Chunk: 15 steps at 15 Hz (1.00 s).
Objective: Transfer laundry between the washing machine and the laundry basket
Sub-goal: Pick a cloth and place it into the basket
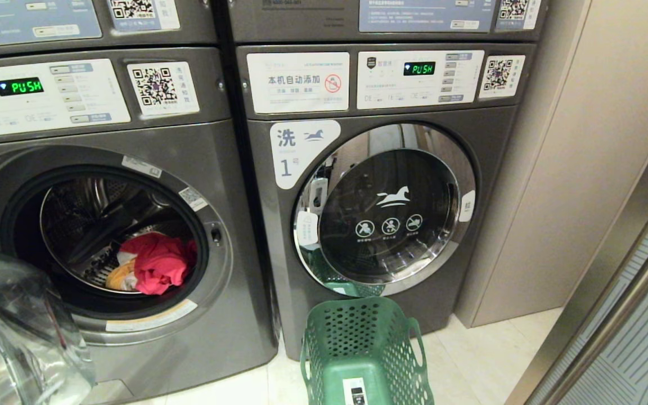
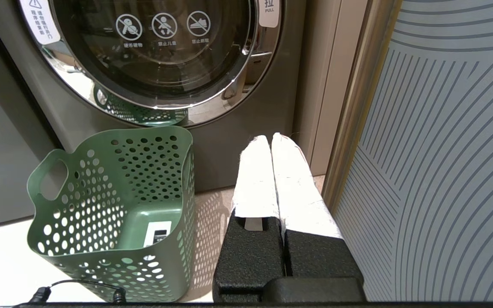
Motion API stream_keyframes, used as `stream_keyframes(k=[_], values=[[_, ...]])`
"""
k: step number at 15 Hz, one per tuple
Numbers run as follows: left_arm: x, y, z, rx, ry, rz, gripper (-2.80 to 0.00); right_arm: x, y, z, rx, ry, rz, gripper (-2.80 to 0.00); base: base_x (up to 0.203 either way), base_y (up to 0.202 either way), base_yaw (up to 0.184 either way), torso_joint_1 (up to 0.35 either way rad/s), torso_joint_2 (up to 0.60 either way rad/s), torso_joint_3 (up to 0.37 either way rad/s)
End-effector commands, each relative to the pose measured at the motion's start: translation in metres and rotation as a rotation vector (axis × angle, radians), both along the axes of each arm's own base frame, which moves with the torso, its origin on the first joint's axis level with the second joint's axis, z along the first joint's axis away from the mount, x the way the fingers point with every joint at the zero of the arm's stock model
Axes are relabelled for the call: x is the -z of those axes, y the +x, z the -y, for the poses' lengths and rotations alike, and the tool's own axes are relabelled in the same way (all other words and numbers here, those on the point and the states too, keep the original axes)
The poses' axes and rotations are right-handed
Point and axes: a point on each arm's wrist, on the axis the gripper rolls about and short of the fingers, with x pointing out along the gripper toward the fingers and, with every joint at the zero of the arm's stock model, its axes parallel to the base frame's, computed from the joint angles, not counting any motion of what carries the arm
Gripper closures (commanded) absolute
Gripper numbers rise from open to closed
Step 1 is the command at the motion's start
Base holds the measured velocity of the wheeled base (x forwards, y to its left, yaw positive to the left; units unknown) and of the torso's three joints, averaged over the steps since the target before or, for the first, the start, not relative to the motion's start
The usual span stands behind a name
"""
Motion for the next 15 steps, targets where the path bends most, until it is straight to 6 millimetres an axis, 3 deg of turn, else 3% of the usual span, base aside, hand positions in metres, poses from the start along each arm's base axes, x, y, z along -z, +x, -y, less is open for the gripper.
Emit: stream_keyframes(k=[1,15], values=[[0.0000,-0.0001,0.0000,-0.001,0.001,0.001,-2.80,0.0000,0.0000,0.0000,0.000,0.000,0.000,0.00,0.000,0.000,0.000,0.000,0.00,0.000],[0.0001,-0.0001,0.0000,0.000,0.001,0.001,-2.80,0.0000,0.0000,0.0000,0.000,0.000,0.000,0.00,0.000,0.000,0.000,0.000,0.00,0.000]])
